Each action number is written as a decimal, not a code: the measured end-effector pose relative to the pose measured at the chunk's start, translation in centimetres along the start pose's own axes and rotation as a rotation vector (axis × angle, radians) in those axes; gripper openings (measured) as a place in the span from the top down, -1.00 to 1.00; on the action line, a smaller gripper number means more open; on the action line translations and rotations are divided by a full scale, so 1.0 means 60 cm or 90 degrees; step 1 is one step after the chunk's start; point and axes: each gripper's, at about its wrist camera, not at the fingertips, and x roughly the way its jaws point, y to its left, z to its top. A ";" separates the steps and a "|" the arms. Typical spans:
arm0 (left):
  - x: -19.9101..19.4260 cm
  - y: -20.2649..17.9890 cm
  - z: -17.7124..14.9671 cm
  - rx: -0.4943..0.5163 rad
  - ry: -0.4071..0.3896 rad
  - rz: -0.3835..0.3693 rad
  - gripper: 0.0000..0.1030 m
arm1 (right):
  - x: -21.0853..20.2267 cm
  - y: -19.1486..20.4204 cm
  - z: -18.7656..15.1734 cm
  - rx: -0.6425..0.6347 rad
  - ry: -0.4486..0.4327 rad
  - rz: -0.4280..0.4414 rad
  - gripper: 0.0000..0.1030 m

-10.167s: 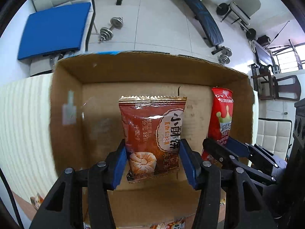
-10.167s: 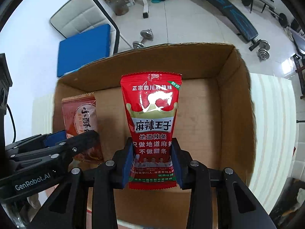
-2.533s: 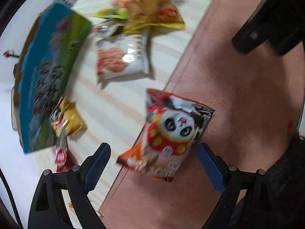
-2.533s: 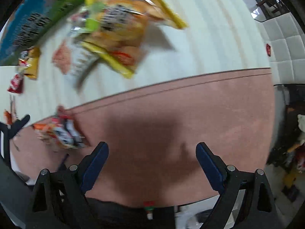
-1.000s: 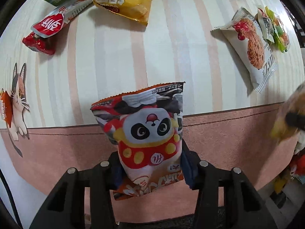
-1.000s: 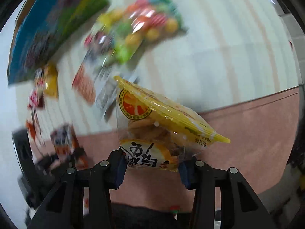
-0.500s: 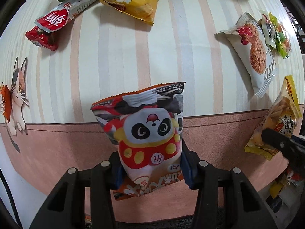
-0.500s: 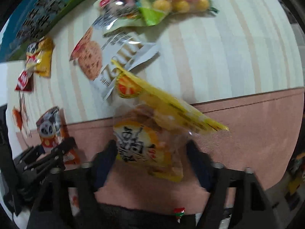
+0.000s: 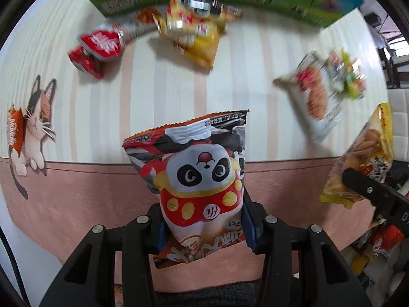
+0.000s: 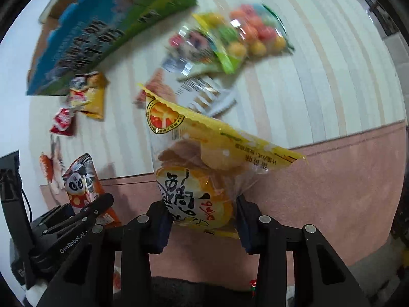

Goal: Organize snacks
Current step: 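Carry the panda bag and cake bag into the box and release both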

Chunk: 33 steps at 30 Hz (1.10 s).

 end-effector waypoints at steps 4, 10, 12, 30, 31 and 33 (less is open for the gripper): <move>-0.062 0.003 0.007 0.000 -0.029 -0.036 0.16 | -0.058 0.020 0.009 -0.022 -0.013 0.042 0.13; -0.187 0.010 0.051 0.010 -0.100 -0.088 0.16 | -0.163 0.079 0.056 -0.070 -0.073 0.094 0.13; -0.223 0.014 0.080 0.018 -0.120 -0.092 0.16 | -0.195 0.107 0.082 -0.081 -0.095 0.109 0.13; -0.204 0.103 0.422 0.039 -0.049 0.077 0.15 | -0.208 0.222 0.375 -0.124 -0.096 0.007 0.13; -0.195 0.109 0.429 0.038 -0.037 0.083 0.15 | -0.201 0.223 0.382 -0.126 -0.092 0.001 0.13; -0.170 0.124 0.442 0.036 -0.010 0.101 0.15 | -0.182 0.227 0.395 -0.128 -0.080 -0.011 0.13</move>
